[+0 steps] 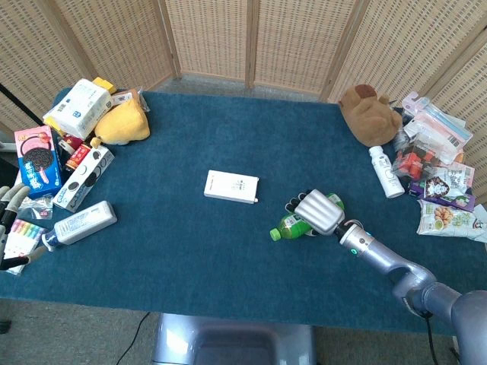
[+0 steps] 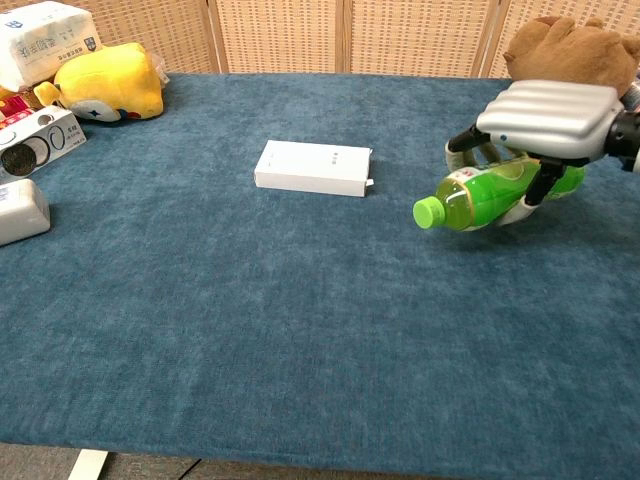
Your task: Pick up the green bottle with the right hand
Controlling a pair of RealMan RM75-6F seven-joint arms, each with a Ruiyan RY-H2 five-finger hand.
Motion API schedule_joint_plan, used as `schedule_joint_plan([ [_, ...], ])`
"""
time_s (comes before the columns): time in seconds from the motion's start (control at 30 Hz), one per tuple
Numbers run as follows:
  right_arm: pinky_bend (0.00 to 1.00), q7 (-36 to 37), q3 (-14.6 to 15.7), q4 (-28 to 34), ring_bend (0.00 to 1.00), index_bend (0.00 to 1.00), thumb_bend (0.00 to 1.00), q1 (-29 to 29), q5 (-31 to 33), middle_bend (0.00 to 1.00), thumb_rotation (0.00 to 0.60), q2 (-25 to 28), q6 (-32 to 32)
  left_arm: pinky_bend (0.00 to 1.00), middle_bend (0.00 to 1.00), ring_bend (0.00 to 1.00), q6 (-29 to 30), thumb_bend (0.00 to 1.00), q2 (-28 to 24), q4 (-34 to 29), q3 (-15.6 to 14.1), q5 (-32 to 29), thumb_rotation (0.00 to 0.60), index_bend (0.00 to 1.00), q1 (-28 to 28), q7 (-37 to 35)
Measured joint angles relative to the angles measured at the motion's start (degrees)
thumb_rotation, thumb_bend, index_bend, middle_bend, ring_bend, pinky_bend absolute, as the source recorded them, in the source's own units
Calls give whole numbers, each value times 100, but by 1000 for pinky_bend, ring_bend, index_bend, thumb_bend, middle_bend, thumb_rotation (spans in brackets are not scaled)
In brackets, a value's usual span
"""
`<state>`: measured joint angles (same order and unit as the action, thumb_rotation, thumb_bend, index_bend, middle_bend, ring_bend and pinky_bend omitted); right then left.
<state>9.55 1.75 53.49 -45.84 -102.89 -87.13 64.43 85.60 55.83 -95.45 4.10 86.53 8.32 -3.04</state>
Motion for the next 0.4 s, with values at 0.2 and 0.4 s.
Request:
schedule_joint_plan([
  [0.2,620,-259,-130,770,712,485,199,-23,46,784,600,463,185,0,0,0,52,0,-25,-60,-3,70,600,0,-13,-34],
  [0.4,620,-763,-382,1894,711,485,197,-91,150,784,600,1066,258,0,0,0,159,0,-86,-125,-16,203,600,0,-49,-151],
])
